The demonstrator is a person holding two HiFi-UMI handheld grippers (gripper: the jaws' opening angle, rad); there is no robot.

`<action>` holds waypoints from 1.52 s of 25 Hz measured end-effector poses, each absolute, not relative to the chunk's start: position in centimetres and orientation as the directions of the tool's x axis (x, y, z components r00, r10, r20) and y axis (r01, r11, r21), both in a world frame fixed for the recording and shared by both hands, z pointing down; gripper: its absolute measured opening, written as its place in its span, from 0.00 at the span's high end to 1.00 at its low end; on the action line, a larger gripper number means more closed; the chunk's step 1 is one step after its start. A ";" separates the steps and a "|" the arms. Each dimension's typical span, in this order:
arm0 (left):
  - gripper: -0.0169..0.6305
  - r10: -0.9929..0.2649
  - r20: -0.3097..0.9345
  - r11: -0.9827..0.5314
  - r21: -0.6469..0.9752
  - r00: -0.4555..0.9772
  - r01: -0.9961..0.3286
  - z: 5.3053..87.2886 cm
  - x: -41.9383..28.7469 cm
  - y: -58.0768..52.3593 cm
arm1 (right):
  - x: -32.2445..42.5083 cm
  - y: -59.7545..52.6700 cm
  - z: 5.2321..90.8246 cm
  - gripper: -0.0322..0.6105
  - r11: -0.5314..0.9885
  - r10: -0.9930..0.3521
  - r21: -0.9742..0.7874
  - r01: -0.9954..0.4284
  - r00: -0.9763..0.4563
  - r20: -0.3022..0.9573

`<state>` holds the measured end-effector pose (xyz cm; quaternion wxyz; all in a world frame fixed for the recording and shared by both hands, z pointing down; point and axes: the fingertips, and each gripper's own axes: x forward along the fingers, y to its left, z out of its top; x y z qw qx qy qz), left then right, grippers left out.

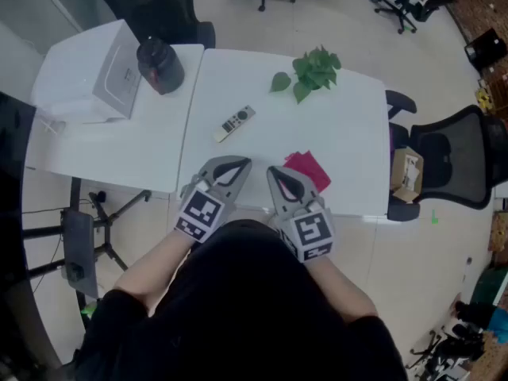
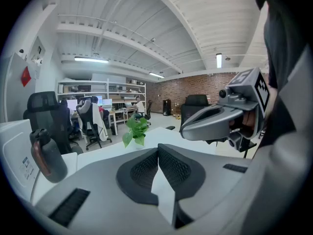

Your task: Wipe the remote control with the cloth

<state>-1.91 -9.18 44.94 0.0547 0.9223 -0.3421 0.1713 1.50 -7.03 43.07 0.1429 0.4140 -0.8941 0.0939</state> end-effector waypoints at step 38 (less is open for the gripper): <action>0.52 -0.470 0.739 -0.692 0.032 0.483 -0.721 69.7 -8.5 -24.5 | 2.3 -7.2 46.0 0.95 0.581 -0.695 -0.104 -0.807 -0.558 0.453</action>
